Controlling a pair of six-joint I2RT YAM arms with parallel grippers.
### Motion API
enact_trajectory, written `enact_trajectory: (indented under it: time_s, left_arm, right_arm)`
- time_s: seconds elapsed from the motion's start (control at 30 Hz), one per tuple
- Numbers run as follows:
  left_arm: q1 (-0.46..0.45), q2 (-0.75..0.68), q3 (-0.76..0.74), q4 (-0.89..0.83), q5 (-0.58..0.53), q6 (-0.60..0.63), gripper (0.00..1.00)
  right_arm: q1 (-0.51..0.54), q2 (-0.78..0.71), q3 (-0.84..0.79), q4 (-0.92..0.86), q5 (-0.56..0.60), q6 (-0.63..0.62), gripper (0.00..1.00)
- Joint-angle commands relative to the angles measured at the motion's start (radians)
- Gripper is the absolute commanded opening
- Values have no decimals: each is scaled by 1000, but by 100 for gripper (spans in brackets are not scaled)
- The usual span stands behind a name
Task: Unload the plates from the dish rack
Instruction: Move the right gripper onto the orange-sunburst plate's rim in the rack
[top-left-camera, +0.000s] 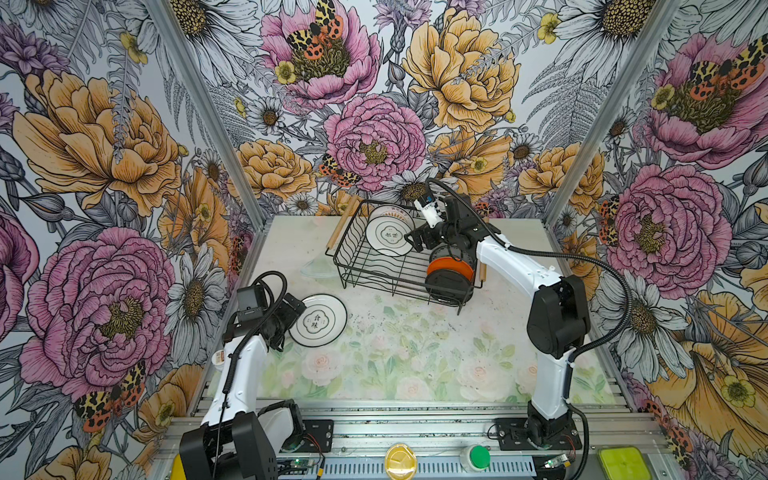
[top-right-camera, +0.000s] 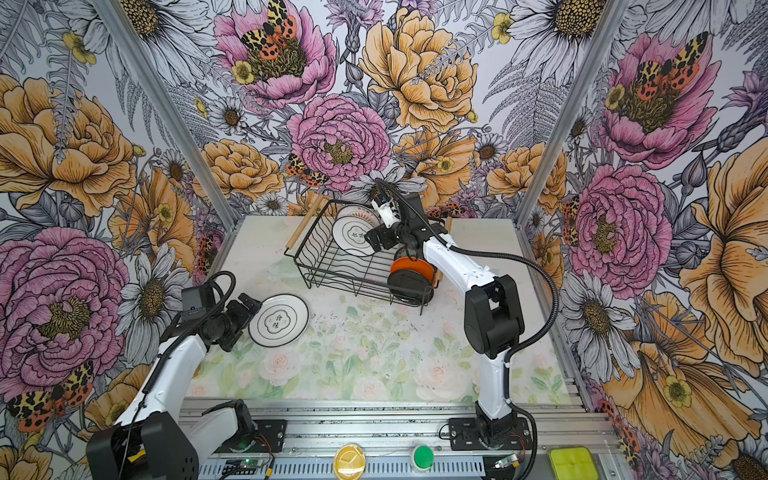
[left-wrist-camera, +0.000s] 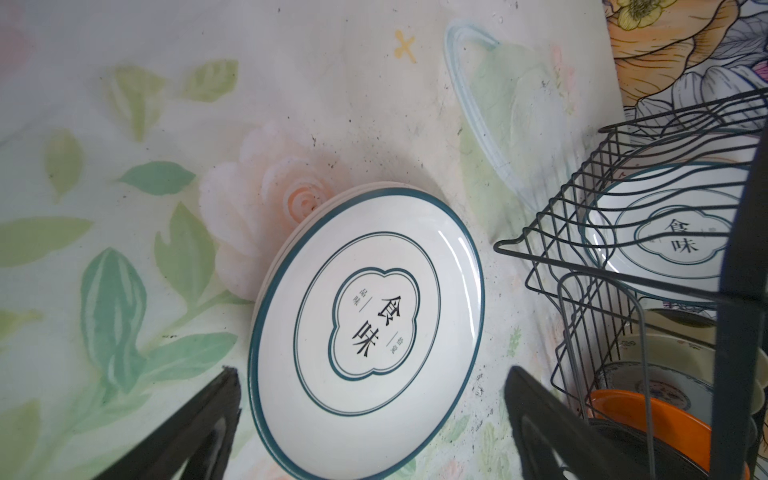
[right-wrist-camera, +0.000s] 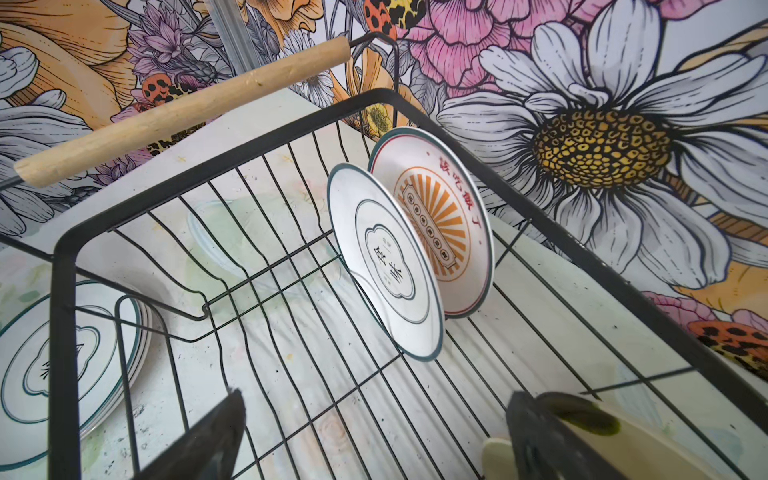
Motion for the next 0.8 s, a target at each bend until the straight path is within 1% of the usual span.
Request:
enact_trajectory:
  time_s: [0.0, 0.03, 0.13, 0.27, 0.33, 0.47, 0.77]
  left_arm:
    - [-11, -25, -16, 2, 6, -6, 99]
    - [-10, -27, -22, 2, 8, -8, 99]
    - [-18, -35, -31, 2, 9, -10, 99]
    - [-33, -41, -38, 5, -26, -21, 99]
    - [-37, -35, -38, 5, -26, -19, 99]
    - [-46, -28, -39, 4, -30, -18, 99]
    - [-48, -42, -53, 15, -24, -18, 99]
  right_arm:
    - [5, 32, 63, 6, 5, -34, 99]
    - [5, 46, 74, 7, 9, -36, 99]
    - [7, 87, 110, 7, 12, -48, 93]
    - [11, 142, 156, 8, 45, -69, 88]
    - [12, 163, 176, 13, 54, -83, 82]
    - [19, 212, 229, 11, 89, -104, 79]
    - [21, 305, 319, 11, 87, -110, 63]
